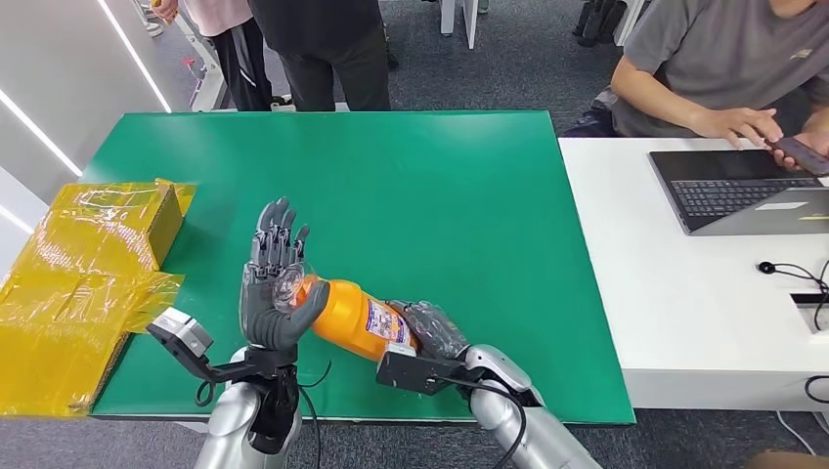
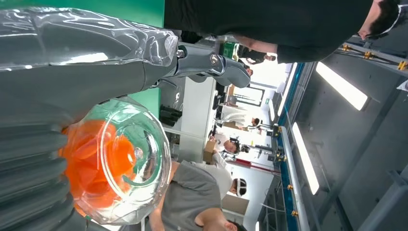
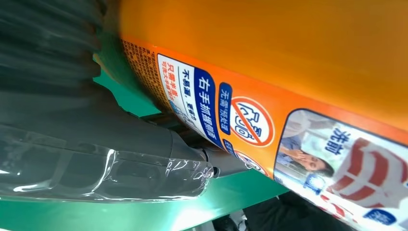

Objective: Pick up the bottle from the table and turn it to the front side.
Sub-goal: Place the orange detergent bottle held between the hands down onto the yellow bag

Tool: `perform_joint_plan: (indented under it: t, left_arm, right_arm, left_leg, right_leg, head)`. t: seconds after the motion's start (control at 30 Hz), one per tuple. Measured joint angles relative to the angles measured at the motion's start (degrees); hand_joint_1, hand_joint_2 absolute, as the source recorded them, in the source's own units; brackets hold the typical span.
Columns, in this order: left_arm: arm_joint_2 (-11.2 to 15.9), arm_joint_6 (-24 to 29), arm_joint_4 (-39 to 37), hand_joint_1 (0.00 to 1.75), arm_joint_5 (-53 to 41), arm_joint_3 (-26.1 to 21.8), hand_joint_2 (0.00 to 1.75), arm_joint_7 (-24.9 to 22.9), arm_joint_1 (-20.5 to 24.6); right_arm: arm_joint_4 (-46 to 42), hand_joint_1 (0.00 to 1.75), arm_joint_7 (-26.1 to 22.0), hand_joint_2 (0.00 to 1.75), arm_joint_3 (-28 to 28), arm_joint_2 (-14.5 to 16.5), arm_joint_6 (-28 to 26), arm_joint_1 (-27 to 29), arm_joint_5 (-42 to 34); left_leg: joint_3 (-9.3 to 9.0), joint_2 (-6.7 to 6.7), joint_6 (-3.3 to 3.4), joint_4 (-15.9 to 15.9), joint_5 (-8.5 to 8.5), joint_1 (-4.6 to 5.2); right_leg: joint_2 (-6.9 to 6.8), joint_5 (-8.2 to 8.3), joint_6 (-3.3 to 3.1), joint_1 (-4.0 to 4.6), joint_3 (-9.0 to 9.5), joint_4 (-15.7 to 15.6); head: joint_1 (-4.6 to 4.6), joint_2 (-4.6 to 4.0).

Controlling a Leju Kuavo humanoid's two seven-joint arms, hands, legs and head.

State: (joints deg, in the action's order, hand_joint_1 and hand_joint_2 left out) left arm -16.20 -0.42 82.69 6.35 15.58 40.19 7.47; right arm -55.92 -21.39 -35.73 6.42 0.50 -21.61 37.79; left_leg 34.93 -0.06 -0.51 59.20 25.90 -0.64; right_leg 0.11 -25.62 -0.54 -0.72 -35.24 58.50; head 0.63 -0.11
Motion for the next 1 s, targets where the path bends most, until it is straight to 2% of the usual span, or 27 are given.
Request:
perform_joint_plan:
  t: [0.03,0.13,0.27,0.3,0.4,0.43,0.67,1.0]
  left_arm:
    - [0.0,0.0,0.0,1.75,0.0,-0.1,1.75,0.0,0.0]
    - [-0.1,0.0,0.1,1.75,0.0,-0.3,1.75,0.0,0.2]
    - [-0.2,0.1,0.2,1.48,0.0,-0.3,1.75,0.1,1.0]
    - [-0.2,0.2,0.2,1.31,0.0,-0.3,1.75,0.1,1.3]
    - [-0.3,0.2,0.2,0.21,0.0,-0.3,1.75,0.1,1.9]
    - [-0.3,0.2,0.2,0.00,0.0,-0.3,1.75,0.1,2.1]
    - [-0.4,0.3,0.0,0.00,0.6,-0.3,1.75,0.1,2.4]
    - [-0.4,1.3,-0.3,0.00,1.6,-0.1,1.75,0.1,2.5]
  right_arm:
    - [0.1,1.73,-0.1,1.75,0.0,0.0,-0.2,-0.1,-0.1]
    - [0.3,1.75,-0.9,1.75,0.0,0.3,-1.4,-0.4,-1.2]
    - [0.1,1.75,-2.3,1.75,0.2,0.7,-3.1,-0.4,-3.2]
    - [0.0,1.75,-2.5,1.75,0.3,0.8,-3.4,-0.4,-3.6]
    - [-0.6,1.75,-3.2,1.75,0.7,1.0,-4.2,-0.4,-4.6]
    - [-0.7,1.75,-3.4,1.75,0.8,1.0,-4.3,-0.4,-4.9]
    - [-3.1,1.75,-4.7,1.75,1.1,1.4,-6.8,-0.3,-7.6]
    - [-4.1,1.74,-3.5,1.75,1.2,1.4,-7.6,-0.4,-8.9]
  left_leg:
    - [0.00,0.00,0.00,0.0,0.00,0.00]
    - [0.00,0.00,0.00,0.0,0.00,0.00]
    - [0.00,0.00,0.00,0.0,0.00,0.00]
    - [0.00,0.00,0.00,0.0,-0.01,0.00]
    - [0.00,-0.01,0.00,0.0,-0.01,0.00]
    - [0.00,-0.01,0.00,0.0,-0.01,0.00]
    - [-0.01,0.00,0.00,0.0,-0.01,0.00]
    - [0.00,-0.01,0.00,0.0,-0.01,0.00]
  right_leg:
    - [0.00,0.00,0.00,0.00,0.00,0.0]
    - [0.00,0.00,0.00,0.00,0.00,0.0]
    - [0.00,0.00,0.00,0.00,0.01,0.0]
    - [0.00,0.01,0.00,0.00,0.01,0.0]
    - [-0.01,0.01,-0.01,0.00,0.01,0.0]
    - [-0.01,0.01,-0.01,0.00,0.01,0.0]
    - [0.00,0.01,-0.01,0.00,0.00,0.0]
    - [0.00,0.01,-0.01,0.00,0.00,0.0]
  head:
    - [0.00,0.00]
    - [0.00,0.00]
    - [0.01,0.00]
    - [0.01,0.00]
    - [0.00,0.00]
    - [0.01,0.00]
    - [0.01,0.00]
    - [0.01,0.00]
